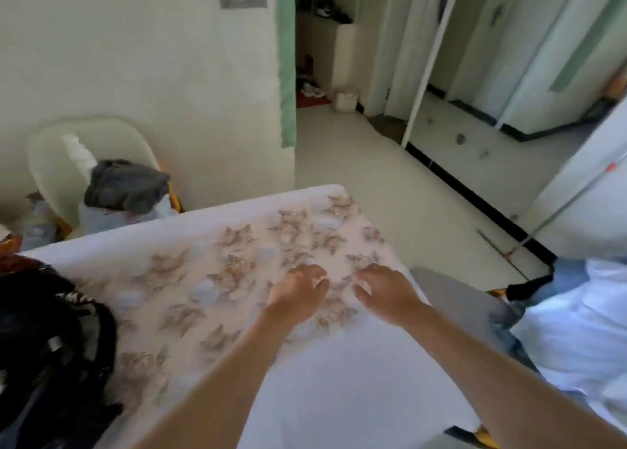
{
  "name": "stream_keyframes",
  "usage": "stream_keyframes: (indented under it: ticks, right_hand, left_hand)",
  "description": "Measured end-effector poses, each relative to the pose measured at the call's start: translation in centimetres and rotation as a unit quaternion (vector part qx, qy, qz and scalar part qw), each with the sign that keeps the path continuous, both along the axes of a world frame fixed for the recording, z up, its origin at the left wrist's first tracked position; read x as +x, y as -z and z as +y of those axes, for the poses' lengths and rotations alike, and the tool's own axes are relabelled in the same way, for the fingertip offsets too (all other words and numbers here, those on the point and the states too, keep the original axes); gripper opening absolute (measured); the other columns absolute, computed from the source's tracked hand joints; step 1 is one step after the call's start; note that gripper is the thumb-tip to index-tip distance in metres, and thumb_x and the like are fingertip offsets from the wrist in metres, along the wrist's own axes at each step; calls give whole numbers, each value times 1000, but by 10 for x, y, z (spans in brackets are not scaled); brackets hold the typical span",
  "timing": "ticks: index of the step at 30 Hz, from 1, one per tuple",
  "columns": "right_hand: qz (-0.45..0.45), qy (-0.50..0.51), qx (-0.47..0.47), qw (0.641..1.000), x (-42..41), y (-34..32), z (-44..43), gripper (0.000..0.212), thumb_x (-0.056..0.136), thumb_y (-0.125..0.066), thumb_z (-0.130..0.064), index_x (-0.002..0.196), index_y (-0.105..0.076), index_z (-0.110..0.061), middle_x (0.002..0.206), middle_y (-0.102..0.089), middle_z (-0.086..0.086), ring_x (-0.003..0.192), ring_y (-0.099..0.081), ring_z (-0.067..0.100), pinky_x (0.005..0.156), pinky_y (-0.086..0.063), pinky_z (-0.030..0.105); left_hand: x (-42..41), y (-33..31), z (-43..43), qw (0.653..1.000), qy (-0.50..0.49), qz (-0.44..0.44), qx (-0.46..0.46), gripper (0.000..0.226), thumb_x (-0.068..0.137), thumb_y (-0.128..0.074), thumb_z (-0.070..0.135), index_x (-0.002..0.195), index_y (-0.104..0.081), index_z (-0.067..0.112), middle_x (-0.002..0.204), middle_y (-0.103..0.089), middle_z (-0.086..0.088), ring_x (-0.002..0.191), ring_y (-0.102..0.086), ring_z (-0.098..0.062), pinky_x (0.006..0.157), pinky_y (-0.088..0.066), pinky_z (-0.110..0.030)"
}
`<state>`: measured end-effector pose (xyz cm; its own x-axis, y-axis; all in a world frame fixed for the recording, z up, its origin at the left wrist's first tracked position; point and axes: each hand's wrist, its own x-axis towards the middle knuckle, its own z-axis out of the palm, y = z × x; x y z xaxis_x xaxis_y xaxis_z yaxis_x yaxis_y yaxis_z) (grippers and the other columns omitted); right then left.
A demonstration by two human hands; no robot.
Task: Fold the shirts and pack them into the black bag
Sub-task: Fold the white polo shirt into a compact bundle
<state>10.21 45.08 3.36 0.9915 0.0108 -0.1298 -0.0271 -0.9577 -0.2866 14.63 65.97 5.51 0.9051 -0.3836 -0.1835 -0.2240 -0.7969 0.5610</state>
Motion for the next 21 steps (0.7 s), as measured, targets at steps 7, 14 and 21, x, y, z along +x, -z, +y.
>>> stream_keyframes:
  ticks: [7, 14, 21]
  right_hand:
    - [10, 242, 4, 970, -126, -7, -231, 29, 95, -51, -39, 118, -66, -29, 123, -63, -4, 118, -58, 21, 95, -46, 34]
    - [64, 405, -91, 907, -254, 2, -354, 52, 96, -52, -37, 146, -42, -28, 158, -30, 5, 142, -32, 28, 109, -35, 43]
    - [30, 503, -43, 863, -323, 47, -406, 68, 93, -64, -22, 153, -32, -27, 145, -38, 10, 118, -52, 37, 89, -49, 46]
  left_hand:
    - [-38, 1, -261, 975, 221, 15, 21, 30, 97, -42, 38, 117, -63, 30, 127, -62, 0, 118, -56, -26, 99, -46, -36]
    - [-119, 17, -436, 912, 408, 37, 25, 30, 99, -41, 31, 122, -58, 22, 132, -56, -3, 116, -54, -28, 93, -45, -34]
    - [-193, 61, -522, 853, 510, 97, 57, 56, 101, -44, 34, 152, -26, 24, 154, -32, -1, 138, -37, -26, 110, -36, -43]
